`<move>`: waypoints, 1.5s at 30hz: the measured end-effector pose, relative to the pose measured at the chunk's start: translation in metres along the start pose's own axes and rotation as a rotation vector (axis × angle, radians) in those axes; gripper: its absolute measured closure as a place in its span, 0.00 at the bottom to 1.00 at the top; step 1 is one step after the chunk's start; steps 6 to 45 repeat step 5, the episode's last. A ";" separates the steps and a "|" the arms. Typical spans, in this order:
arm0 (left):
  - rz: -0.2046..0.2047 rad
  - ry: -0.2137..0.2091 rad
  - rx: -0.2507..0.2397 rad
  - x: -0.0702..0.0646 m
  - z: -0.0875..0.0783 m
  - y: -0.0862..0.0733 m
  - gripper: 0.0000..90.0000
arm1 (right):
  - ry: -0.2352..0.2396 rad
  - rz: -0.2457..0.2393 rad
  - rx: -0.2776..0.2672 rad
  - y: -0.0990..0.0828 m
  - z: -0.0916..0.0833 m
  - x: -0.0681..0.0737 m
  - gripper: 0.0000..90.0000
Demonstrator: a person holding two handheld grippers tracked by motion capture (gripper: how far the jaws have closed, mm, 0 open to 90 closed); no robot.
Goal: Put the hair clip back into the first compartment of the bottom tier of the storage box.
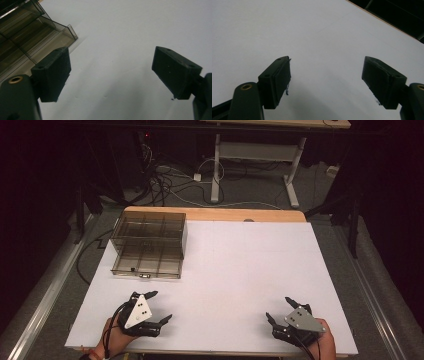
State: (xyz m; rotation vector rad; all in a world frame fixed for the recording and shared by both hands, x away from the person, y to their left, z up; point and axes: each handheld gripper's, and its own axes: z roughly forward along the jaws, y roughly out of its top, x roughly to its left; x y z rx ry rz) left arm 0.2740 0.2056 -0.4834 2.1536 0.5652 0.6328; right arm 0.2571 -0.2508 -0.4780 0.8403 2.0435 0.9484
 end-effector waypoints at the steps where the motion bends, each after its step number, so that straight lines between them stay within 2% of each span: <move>1: -0.002 -0.006 0.009 0.000 0.000 0.000 0.16 | 0.000 -0.001 0.001 0.000 0.000 0.000 0.26; 45: 0.002 0.002 0.002 0.001 0.001 0.001 0.16 | -0.003 -0.005 -0.002 0.000 0.000 -0.001 0.26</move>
